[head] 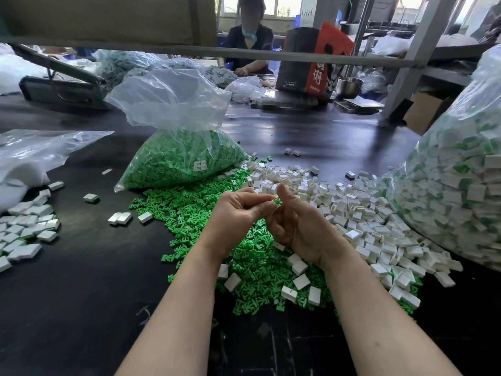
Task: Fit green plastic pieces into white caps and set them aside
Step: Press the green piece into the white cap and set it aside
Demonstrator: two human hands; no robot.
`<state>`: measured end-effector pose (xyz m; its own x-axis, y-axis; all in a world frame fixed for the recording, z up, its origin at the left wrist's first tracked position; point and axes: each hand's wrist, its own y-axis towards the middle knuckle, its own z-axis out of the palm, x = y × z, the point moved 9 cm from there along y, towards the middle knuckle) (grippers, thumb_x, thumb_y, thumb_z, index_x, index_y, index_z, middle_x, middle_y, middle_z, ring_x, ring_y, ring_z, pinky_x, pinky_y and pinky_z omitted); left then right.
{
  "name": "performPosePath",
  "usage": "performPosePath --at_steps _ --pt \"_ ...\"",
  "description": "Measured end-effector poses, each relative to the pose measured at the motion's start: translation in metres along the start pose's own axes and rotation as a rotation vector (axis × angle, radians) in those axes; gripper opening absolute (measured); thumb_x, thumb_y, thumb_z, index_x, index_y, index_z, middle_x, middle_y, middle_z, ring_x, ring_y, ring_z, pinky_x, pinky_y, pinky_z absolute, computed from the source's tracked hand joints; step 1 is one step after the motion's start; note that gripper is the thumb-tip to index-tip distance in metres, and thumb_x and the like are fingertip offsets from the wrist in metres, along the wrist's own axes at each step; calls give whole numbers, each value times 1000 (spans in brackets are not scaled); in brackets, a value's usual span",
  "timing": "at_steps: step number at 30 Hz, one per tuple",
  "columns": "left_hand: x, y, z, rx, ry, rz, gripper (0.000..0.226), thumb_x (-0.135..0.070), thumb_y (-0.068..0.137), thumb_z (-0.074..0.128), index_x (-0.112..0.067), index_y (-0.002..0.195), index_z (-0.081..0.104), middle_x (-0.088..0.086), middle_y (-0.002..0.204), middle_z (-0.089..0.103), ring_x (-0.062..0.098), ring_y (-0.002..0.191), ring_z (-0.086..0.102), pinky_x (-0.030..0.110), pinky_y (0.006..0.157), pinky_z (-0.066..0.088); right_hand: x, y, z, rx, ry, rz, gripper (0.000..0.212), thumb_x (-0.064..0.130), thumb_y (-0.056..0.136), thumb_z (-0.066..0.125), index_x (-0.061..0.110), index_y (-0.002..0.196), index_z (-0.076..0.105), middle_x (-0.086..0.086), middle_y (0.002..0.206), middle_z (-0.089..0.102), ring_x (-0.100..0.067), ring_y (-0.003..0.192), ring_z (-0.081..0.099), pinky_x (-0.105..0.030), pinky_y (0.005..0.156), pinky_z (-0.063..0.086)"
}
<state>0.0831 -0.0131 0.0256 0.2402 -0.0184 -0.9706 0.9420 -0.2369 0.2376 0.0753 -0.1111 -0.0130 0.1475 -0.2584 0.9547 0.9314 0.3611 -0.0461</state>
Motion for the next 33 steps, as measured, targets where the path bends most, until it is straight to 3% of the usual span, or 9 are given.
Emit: performPosePath --at_steps 2,6,15,20,25,29,33 --pt "-2 0 0 3 15 16 25 -2 80 73 -26 82 76 0 84 61 -6 80 61 11 82 48 0 0 -1 -4 6 0 45 66 79 60 22 72 68 2 62 54 -8 47 43 -17 42 31" --pt "-3 0 1 21 48 18 20 -3 81 73 -22 89 76 3 85 57 5 82 60 20 88 51 -1 0 -1 2 21 4 43 63 78 63 21 76 68 3 62 57 -7 46 44 -17 42 32" --pt "-4 0 0 10 68 49 23 -3 81 73 -25 84 76 -6 80 58 -6 78 59 12 83 49 0 -2 -1 3 23 17 49 59 81 60 11 94 61 3 62 56 -7 47 44 -16 43 32" --pt "-1 1 1 25 57 47 22 -3 81 73 -25 85 77 -17 73 59 -3 79 60 17 85 52 1 -2 -2 -23 5 17 39 57 85 58 20 77 66 1 64 55 -8 47 43 -17 44 30" --pt "0 1 2 41 62 44 20 -6 82 72 -25 88 76 -24 74 65 -7 82 62 11 82 48 1 -2 -3 -34 5 19 41 60 79 62 19 75 67 1 64 55 -8 47 43 -17 43 31" --pt "4 1 10 116 118 -17 17 -10 91 64 -8 106 72 -3 94 72 9 98 67 22 92 50 0 -2 -5 -55 6 18 46 62 81 59 17 71 64 0 60 52 -10 47 42 -19 44 31" --pt "0 0 13 133 184 0 20 -10 94 62 -2 109 72 0 97 62 13 99 62 28 100 47 -1 -2 -4 -55 -6 34 47 62 85 54 20 66 63 2 60 54 -10 48 43 -20 45 31"
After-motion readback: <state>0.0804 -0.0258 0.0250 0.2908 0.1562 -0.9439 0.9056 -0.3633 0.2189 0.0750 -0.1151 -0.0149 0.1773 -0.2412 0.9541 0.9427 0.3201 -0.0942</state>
